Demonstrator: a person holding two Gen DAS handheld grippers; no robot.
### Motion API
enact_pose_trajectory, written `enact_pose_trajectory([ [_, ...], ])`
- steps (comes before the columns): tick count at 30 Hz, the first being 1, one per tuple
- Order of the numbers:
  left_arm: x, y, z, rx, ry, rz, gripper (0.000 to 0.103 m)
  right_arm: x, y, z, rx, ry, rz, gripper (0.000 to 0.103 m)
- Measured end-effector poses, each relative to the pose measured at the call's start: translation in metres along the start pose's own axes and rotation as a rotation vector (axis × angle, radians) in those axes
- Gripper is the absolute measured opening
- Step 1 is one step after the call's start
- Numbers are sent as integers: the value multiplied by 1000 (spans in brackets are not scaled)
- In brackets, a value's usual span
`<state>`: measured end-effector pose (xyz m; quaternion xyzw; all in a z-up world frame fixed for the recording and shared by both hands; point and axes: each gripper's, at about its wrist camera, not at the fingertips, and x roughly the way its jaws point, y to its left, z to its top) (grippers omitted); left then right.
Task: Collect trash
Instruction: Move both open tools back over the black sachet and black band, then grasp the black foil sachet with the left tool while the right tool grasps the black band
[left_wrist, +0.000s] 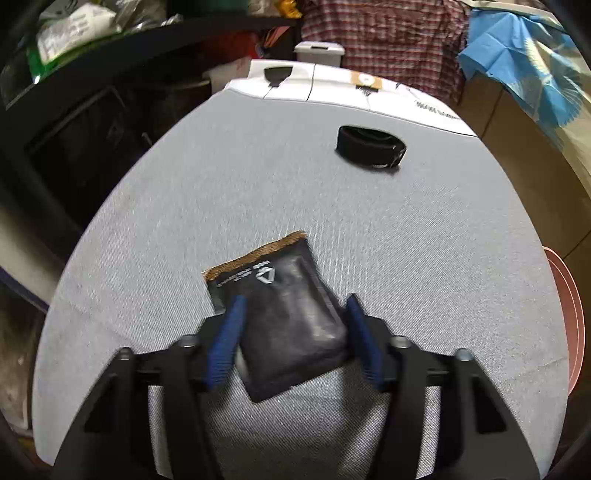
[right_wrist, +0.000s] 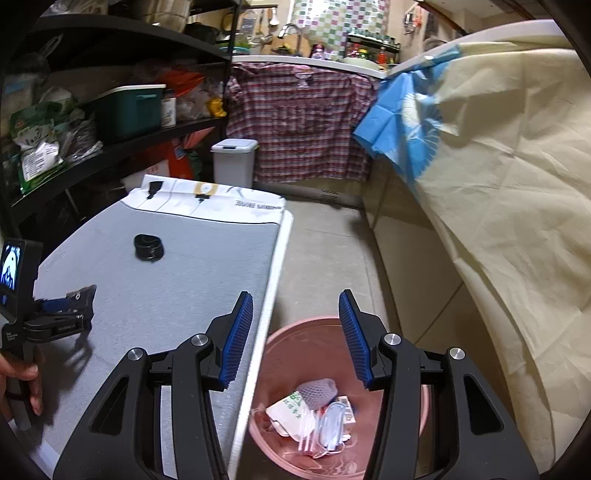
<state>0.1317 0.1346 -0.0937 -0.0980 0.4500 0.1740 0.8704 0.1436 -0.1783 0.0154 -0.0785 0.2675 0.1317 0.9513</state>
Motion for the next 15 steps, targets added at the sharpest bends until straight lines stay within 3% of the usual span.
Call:
enact_pose_trajectory([
  [1, 0, 1, 1, 2, -2, -5, 36, 1, 2, 1, -2, 2, 11, 49],
  [3, -1, 6, 3, -1, -4, -12, 11, 5, 10, 4, -4, 7, 41, 49],
  [5, 2, 11, 7, -12, 2, -12, 0, 9, 19, 9, -9, 11, 80, 49],
  [13, 2, 30, 11, -58, -15, -34, 0, 43, 70, 19, -36, 59, 225, 50],
  [14, 2, 29, 11, -58, -14, -40, 5, 50, 77, 20, -44, 61, 239, 50],
  [15, 1, 29, 9, -60, -16, -38, 25, 60, 85, 22, -52, 67, 253, 50],
])
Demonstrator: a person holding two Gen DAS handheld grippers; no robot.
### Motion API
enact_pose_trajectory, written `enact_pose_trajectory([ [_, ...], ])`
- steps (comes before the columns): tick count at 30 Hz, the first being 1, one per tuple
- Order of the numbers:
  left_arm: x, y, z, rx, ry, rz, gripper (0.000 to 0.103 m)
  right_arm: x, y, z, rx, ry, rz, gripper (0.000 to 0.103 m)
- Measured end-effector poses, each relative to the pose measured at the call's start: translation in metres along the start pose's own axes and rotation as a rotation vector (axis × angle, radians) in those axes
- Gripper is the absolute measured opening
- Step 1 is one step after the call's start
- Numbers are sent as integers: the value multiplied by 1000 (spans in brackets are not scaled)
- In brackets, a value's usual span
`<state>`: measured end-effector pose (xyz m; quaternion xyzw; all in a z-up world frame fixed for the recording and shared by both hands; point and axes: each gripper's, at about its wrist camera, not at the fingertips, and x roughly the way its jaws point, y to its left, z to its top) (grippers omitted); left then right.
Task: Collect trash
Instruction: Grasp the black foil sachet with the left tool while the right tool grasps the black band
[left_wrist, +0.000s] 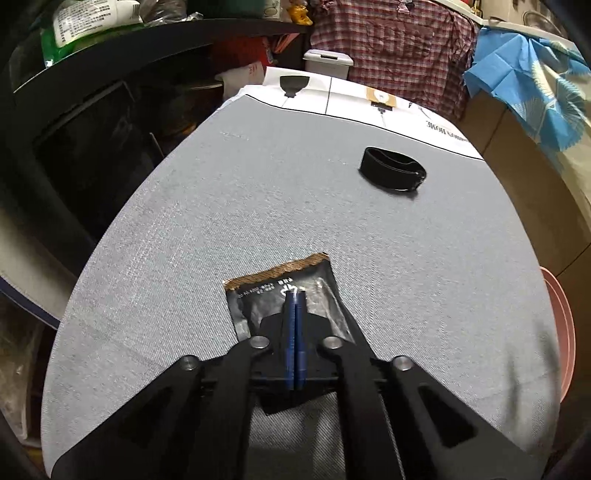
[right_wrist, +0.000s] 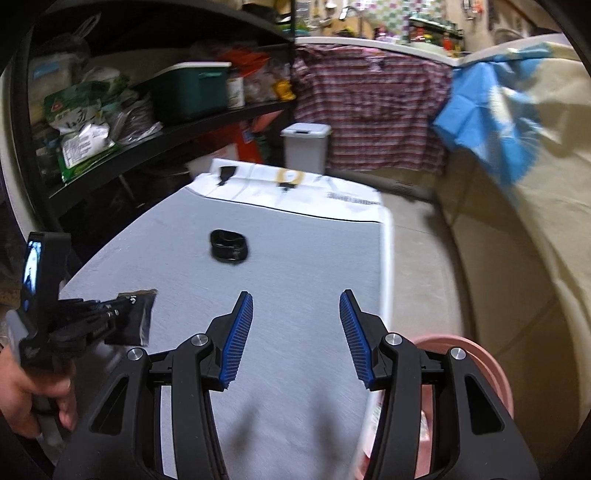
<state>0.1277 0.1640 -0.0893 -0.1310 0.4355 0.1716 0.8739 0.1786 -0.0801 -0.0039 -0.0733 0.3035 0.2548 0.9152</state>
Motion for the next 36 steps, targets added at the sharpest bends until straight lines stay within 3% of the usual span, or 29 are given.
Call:
enact_pose_trajectory([
  [1, 0, 0, -1, -4, -4, 11, 41, 7, 3, 2, -2, 6, 11, 52],
  [2, -2, 0, -3, -11, -15, 29, 67, 17, 7, 5, -2, 11, 28, 54],
  [4, -4, -1, -6, -17, -34, 67, 70, 33, 13, 10, -7, 16, 41, 55],
  [8, 3, -7, -10, -18, 5, 63, 71, 47, 17, 14, 5, 15, 61, 55],
  [12, 7, -17, -14, 12, 8, 92, 79, 56, 14, 12, 17, 29, 71, 55],
  [13, 8, -14, -13, -6, 14, 91, 79, 58, 13, 13, 17, 32, 72, 55],
  [15, 8, -8, -8, -41, 7, 116, 67, 64, 12, 14, 18, 37, 81, 55],
  [18, 10, -3, -2, -53, 0, 114, 56, 74, 14, 17, 14, 42, 101, 55],
  [23, 11, 4, 0, -57, -24, 133, 46, 95, 25, 22, -10, 59, 142, 55],
  [36, 15, 21, 20, -100, -31, 132, 32, 175, 61, 48, -115, 130, 200, 60],
])
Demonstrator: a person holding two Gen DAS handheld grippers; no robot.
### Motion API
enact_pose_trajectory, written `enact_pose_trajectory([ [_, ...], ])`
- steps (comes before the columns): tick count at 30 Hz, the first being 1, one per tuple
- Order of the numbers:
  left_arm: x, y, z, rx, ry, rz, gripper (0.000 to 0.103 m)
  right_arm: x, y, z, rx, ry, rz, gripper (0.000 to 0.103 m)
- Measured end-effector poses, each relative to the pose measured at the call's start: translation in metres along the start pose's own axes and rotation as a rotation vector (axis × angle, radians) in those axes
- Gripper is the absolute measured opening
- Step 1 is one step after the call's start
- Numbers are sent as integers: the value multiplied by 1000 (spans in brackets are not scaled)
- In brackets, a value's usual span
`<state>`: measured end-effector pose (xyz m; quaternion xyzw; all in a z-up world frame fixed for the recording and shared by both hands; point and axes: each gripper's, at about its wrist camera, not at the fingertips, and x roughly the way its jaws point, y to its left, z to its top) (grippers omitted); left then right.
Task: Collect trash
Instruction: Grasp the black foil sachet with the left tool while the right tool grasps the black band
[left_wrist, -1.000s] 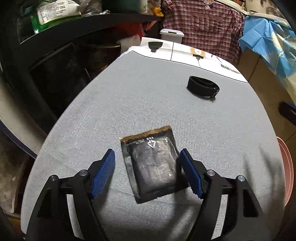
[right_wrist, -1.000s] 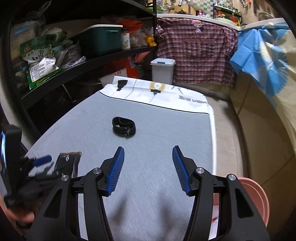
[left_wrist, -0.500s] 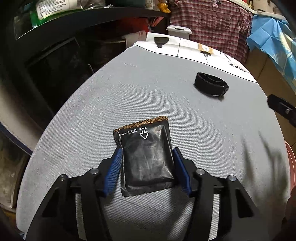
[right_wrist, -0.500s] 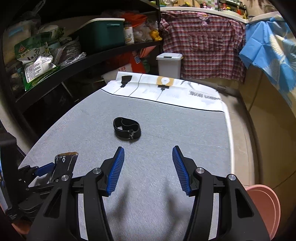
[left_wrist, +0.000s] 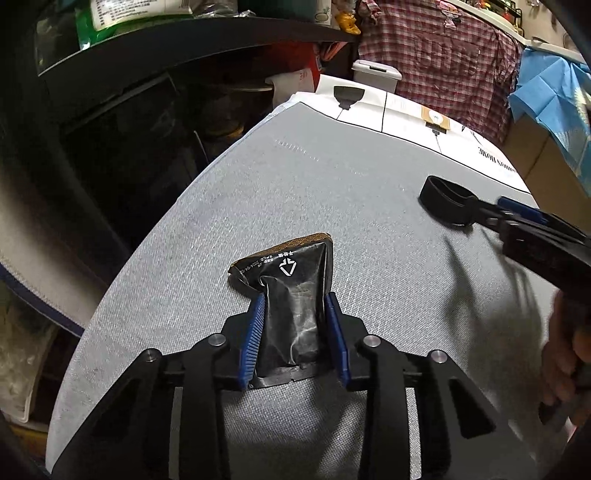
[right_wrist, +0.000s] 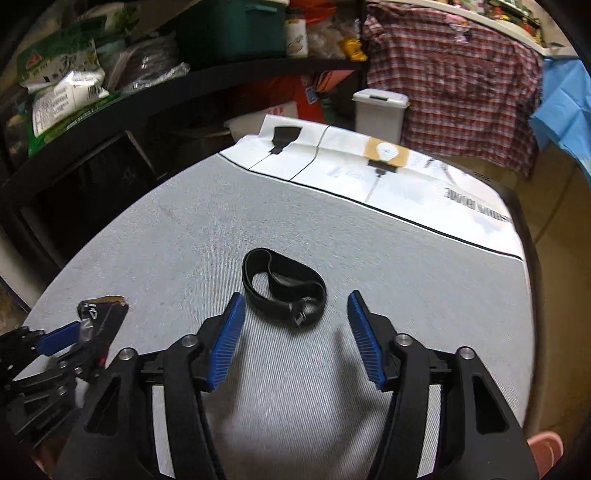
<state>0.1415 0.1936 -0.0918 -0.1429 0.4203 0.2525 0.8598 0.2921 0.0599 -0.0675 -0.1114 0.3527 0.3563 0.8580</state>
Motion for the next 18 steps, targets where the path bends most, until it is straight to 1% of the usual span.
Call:
enact_pose_trajectory([
  [7, -4, -5, 6, 19, -14, -30, 28, 23, 5, 6, -56, 50, 9, 60],
  [9, -4, -6, 7, 24, -13, -39, 27, 23, 4, 5, -55, 49, 11, 53],
  [11, -3, -7, 7, 26, -8, -45, 27, 21, 4, 4, -61, 52, 13, 36],
  [12, -3, -7, 7, 27, -5, -48, 26, 20, 4, 4, -66, 50, 11, 31],
  [14, -2, -7, 7, 28, 0, -53, 26, 17, 4, 2, -74, 49, 9, 18],
  [16, -3, -8, 8, 33, -1, -59, 26, 11, 4, 1, -81, 43, 3, 12],
  [18, -5, -8, 8, 38, -6, -64, 26, 4, 3, 0, -79, 33, 2, 10],
])
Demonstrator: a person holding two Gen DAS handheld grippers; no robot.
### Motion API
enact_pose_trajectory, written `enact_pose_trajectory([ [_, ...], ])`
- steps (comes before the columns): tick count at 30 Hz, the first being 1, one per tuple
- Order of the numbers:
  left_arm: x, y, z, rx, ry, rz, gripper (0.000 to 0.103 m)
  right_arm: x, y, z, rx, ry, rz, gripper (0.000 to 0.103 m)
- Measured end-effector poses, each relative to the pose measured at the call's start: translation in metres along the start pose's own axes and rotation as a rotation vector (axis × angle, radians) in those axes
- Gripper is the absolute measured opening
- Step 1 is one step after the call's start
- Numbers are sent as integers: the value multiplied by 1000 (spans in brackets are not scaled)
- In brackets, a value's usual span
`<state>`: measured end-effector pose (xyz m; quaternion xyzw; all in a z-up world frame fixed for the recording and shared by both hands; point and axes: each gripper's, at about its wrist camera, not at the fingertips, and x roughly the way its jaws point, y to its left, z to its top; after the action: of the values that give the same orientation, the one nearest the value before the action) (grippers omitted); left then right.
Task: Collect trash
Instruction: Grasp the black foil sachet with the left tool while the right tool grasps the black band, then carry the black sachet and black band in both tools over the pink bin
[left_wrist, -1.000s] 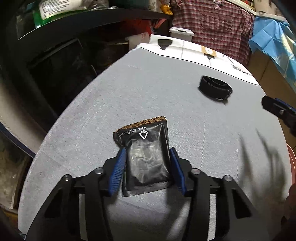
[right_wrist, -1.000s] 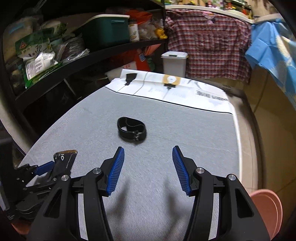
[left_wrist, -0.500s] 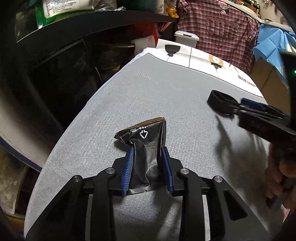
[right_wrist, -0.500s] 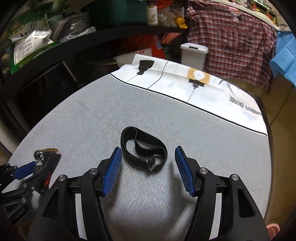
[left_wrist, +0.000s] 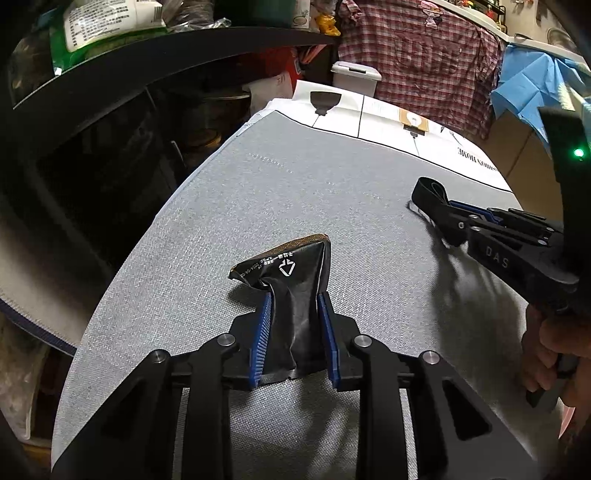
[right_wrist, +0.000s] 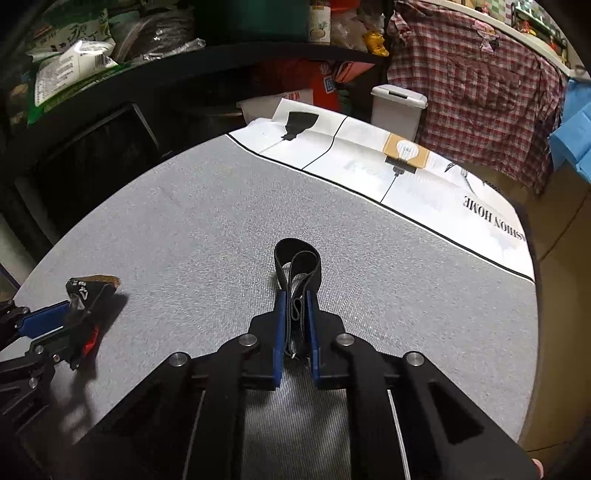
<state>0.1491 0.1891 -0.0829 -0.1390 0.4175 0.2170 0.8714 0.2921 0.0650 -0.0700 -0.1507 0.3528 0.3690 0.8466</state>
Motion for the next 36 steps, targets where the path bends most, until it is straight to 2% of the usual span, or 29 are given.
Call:
enact_pose_trajectory([
  [9, -15, -1, -1, 26, -23, -21, 25, -47, 6, -3, -3, -33, -34, 10],
  [22, -63, -13, -3, 64, -103, -70, 25, -155, 11, -16, 64, -131, -119, 10],
  [36, -99, -31, -11, 103, -141, -118, 25, -250, 6, -65, 136, -182, -171, 10],
])
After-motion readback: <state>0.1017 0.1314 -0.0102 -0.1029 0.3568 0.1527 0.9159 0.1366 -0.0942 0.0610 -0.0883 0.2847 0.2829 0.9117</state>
